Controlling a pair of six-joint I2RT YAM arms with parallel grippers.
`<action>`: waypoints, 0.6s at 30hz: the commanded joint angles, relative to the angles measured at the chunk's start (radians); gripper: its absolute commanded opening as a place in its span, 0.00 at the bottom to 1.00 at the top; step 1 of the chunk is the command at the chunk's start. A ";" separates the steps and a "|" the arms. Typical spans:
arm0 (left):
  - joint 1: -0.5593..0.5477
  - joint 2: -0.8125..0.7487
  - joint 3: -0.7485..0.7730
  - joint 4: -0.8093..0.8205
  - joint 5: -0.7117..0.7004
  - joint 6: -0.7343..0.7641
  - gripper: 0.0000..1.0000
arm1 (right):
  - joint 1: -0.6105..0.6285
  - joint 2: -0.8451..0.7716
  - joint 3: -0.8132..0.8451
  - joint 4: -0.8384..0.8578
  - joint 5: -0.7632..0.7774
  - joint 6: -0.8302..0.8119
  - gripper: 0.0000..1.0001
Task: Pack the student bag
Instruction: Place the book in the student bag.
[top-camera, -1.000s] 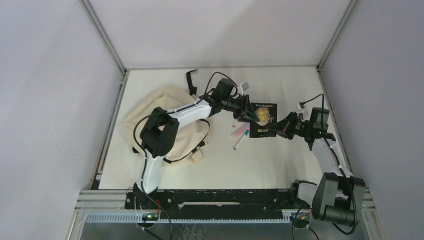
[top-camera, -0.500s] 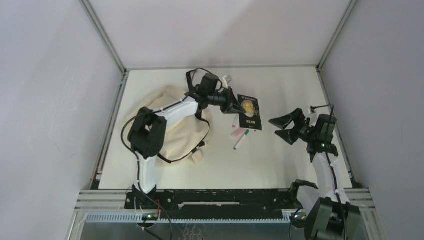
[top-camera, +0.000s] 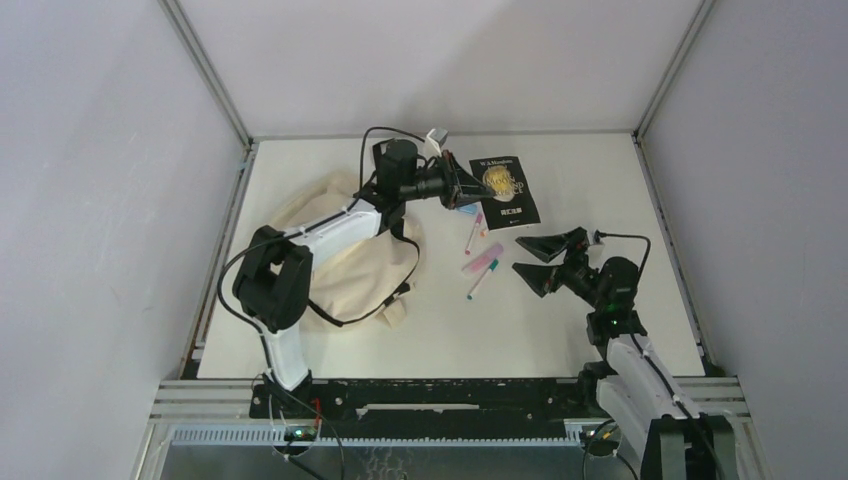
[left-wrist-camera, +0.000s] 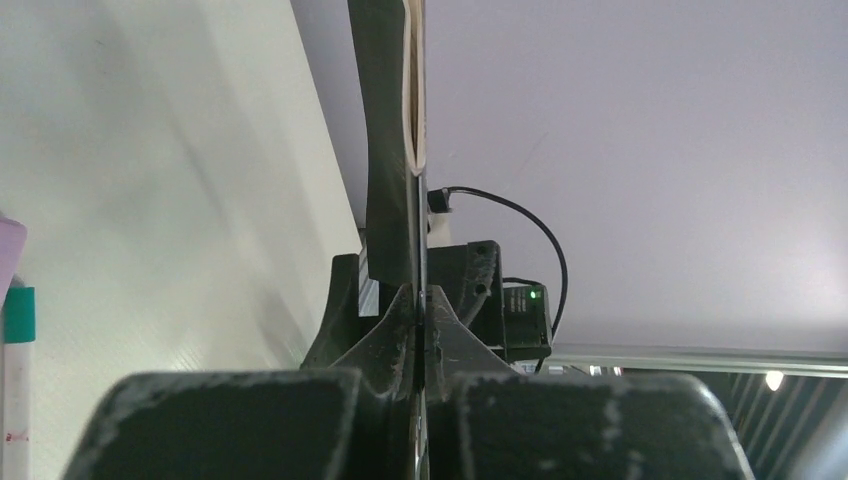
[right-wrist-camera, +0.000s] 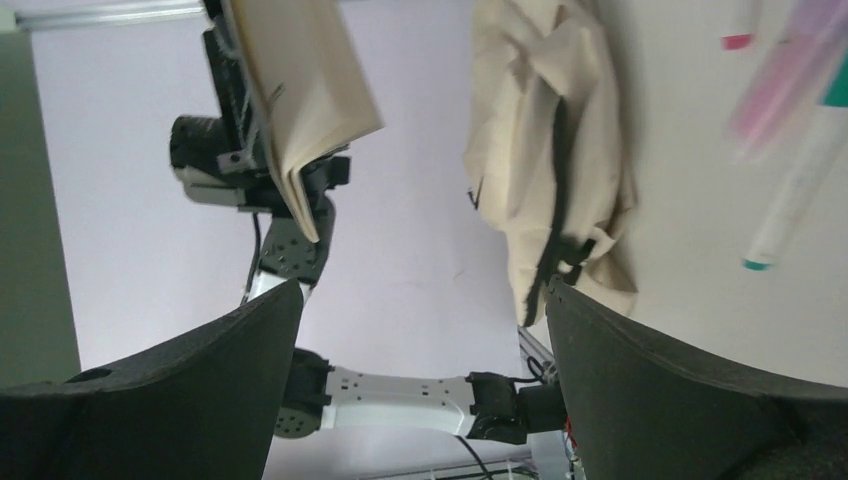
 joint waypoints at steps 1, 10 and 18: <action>-0.006 -0.031 -0.020 0.097 0.009 -0.048 0.00 | 0.084 0.037 0.029 0.276 0.085 0.081 1.00; -0.017 -0.029 -0.034 0.112 0.027 -0.049 0.00 | 0.136 0.223 0.095 0.542 0.174 0.139 1.00; -0.018 -0.061 -0.062 0.019 0.014 0.042 0.00 | 0.091 0.274 0.126 0.607 0.229 0.159 0.92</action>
